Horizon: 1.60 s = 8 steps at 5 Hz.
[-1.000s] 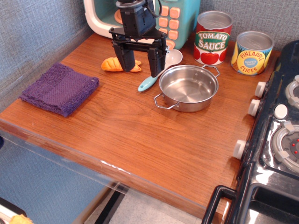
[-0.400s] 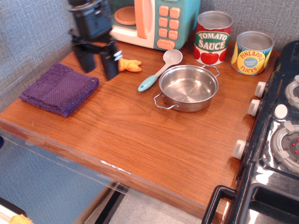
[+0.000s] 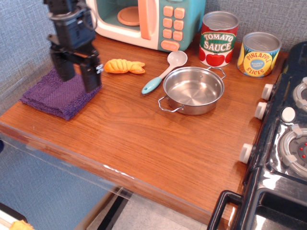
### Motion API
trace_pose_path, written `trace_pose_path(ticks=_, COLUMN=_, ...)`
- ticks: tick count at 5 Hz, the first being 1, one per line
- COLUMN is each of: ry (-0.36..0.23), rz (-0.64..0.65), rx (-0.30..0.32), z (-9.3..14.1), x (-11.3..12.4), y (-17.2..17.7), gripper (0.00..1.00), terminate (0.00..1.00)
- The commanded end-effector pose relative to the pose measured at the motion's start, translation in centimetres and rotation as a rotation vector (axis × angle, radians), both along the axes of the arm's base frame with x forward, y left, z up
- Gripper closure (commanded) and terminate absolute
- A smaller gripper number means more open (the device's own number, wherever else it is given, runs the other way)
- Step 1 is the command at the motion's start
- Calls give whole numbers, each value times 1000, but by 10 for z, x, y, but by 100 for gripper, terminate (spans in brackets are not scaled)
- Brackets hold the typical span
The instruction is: Move the cloth in front of the silver pot on table.
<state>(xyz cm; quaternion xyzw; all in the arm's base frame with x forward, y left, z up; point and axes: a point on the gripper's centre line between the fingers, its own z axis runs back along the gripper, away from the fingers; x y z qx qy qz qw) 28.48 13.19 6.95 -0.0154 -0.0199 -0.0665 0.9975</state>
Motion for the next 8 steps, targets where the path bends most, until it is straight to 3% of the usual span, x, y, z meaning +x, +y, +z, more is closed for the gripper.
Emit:
trace_pose_path(ticks=1, ry=-123, rz=57, rx=67, z=9, x=4, y=38, gripper=0, terminate=0)
trace_pose_path(ticks=3, ry=-137, rz=31, rx=62, z=-2, x=10, y=64, gripper=0, terminate=0)
trace_pose_path(ticks=5, ry=-85, rz=-9, rx=71, z=-26, x=20, y=72, gripper=0, terminate=0)
trace_pose_path(ticks=7, ry=-57, rz=-27, rx=84, z=-53, x=26, y=57, gripper=0, terminate=0)
trace_pose_path(ticks=8, ry=-36, rz=-31, rx=55, z=-63, x=22, y=49, gripper=0, terminate=0)
